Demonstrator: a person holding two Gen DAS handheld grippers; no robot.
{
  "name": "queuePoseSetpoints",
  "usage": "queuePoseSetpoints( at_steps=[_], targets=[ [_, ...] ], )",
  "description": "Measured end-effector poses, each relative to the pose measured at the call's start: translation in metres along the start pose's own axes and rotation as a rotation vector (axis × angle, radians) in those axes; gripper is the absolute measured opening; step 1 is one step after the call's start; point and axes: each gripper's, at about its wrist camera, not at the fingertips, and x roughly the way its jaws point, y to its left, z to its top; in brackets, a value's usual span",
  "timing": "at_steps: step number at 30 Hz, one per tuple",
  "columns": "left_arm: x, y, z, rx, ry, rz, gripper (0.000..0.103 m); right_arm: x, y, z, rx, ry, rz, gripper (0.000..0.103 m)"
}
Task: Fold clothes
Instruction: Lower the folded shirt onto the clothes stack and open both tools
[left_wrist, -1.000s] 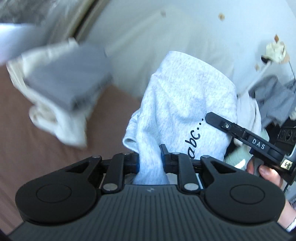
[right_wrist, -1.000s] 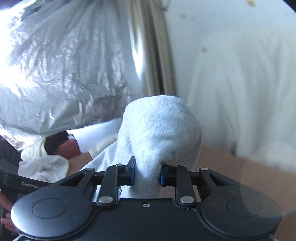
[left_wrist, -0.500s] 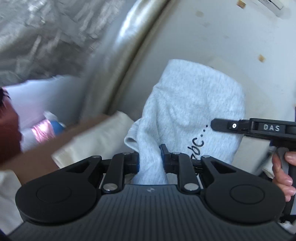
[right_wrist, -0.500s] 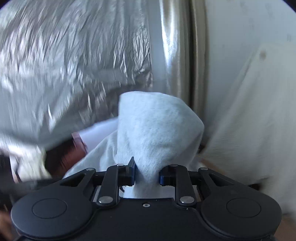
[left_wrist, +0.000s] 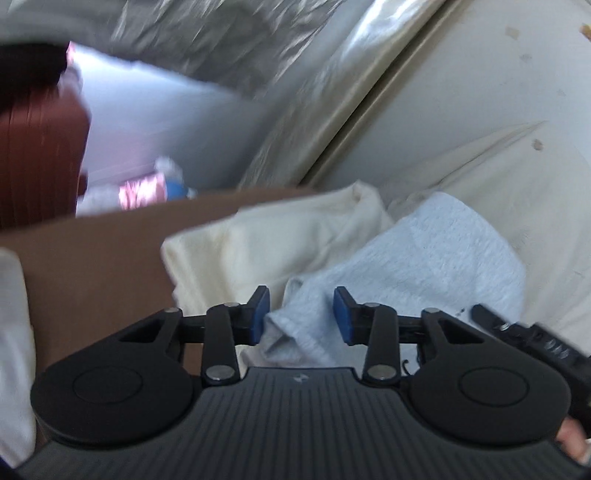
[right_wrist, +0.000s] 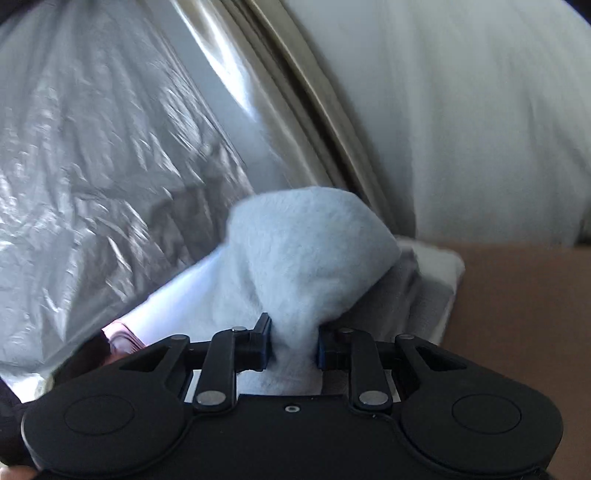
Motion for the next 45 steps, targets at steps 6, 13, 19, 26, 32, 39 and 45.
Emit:
queuePoseSetpoints(
  at_steps=[6,13,19,26,32,39,45],
  targets=[
    [0.015,-0.022,-0.013,0.139,0.049,0.049,0.038,0.025,-0.024,0.014,0.023,0.030,-0.110,0.054],
    [-0.031,-0.039,-0.001,0.226,-0.109,-0.027,0.037,-0.033,0.007,0.037,-0.214,-0.171,-0.189,0.066],
    [-0.027,-0.051,-0.002,0.241,-0.043,-0.183,0.037,-0.019,0.047,0.049,-0.569,-0.118,-0.121,0.056],
    [0.018,-0.053,-0.025,0.293,0.148,-0.071,0.038,0.042,0.022,0.024,-0.600,0.024,-0.198,0.057],
    [0.027,-0.043,-0.024,0.180,0.141,-0.087,0.038,0.055,-0.015,0.015,-0.441,0.004,-0.150,0.061],
    [0.033,-0.045,-0.024,0.205,0.147,-0.069,0.038,0.062,-0.038,0.005,-0.342,-0.026,-0.124,0.061],
    [0.029,-0.058,-0.023,0.296,0.135,-0.050,0.041,0.048,-0.020,-0.007,-0.369,-0.090,-0.202,0.063]
  ],
)
